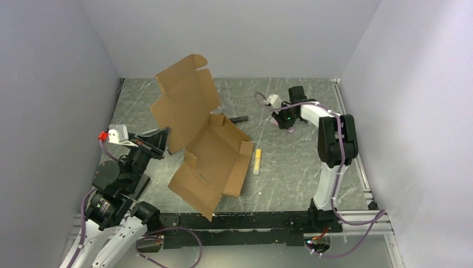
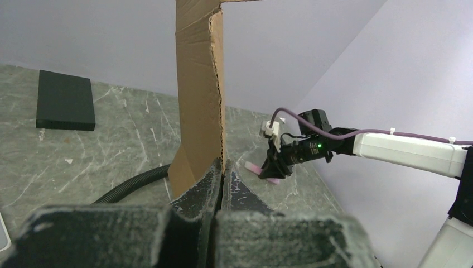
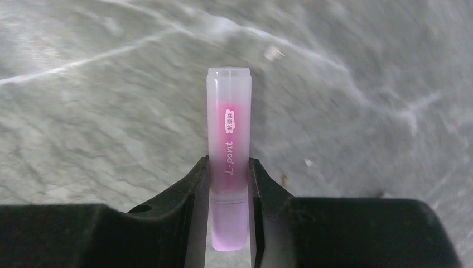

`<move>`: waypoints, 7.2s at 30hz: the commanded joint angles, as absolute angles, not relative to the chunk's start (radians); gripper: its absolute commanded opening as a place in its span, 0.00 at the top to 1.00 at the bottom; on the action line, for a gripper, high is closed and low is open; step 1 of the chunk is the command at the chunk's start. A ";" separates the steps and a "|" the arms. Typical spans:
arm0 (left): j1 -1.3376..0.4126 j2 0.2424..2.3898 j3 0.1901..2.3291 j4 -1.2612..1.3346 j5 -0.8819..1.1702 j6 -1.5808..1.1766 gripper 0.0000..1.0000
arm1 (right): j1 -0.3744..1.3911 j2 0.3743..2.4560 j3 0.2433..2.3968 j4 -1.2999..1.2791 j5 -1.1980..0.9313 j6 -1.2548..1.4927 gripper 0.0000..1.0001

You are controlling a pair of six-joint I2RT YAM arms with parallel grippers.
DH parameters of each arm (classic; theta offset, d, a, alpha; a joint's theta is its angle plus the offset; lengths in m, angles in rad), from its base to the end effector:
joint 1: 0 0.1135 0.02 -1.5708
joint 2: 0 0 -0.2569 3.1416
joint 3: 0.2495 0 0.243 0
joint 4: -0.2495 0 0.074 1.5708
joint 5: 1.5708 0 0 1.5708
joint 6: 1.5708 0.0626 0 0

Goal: Fold the paper box

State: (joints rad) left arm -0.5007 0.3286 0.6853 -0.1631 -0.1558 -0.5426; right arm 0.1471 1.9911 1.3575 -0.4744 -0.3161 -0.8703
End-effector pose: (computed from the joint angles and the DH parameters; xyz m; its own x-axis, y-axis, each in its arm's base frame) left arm 0.1010 -0.0442 0.3610 -0.0314 -0.5643 -0.8250 0.3789 0.7571 -0.5323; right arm 0.4024 0.0793 0.1375 -0.3591 -0.7878 -0.5004 -0.8550 0.4927 -0.1620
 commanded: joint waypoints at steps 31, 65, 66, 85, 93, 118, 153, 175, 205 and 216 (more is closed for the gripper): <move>-0.499 0.316 0.706 -0.113 -0.149 -0.567 1.00 | -0.166 1.898 1.440 -0.343 -0.246 -0.469 0.30; -0.499 0.671 0.676 0.554 -0.399 -0.568 1.00 | 0.177 1.577 0.746 0.367 -1.000 0.740 0.01; -0.499 0.687 0.678 0.571 -0.407 -0.577 1.00 | 0.178 1.579 0.736 0.390 -0.997 0.768 0.01; -0.500 0.883 0.826 0.674 -0.292 -0.766 1.00 | 0.281 1.761 0.557 1.106 -0.888 1.292 0.01; -0.503 0.997 0.908 0.719 -0.235 -0.838 1.00 | 0.350 1.777 0.529 1.271 -0.859 1.374 0.01; -0.624 1.204 1.112 0.870 -0.248 -0.883 1.00 | 0.376 1.900 0.617 1.715 -0.559 1.702 0.25; -0.626 0.077 0.843 -0.536 -0.177 -0.380 0.02 | 0.239 1.509 1.713 -0.717 -0.420 -0.375 1.00; -0.626 0.529 0.920 -0.273 0.020 0.060 0.00 | 0.514 1.609 1.961 -0.879 0.113 -0.912 1.00; -0.600 1.488 0.708 1.101 -0.393 0.188 0.03 | 0.549 1.684 1.896 -0.890 -0.034 -0.788 1.00; -0.512 1.353 0.670 0.869 -0.211 0.078 1.00 | 0.540 1.672 1.826 -0.844 -0.003 -0.833 1.00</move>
State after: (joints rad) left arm -0.5644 1.4788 0.6762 0.9661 -0.3328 0.1589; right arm 0.5465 1.7092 1.8244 -0.8955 -0.0120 -0.8116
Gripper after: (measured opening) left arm 0.020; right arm 0.018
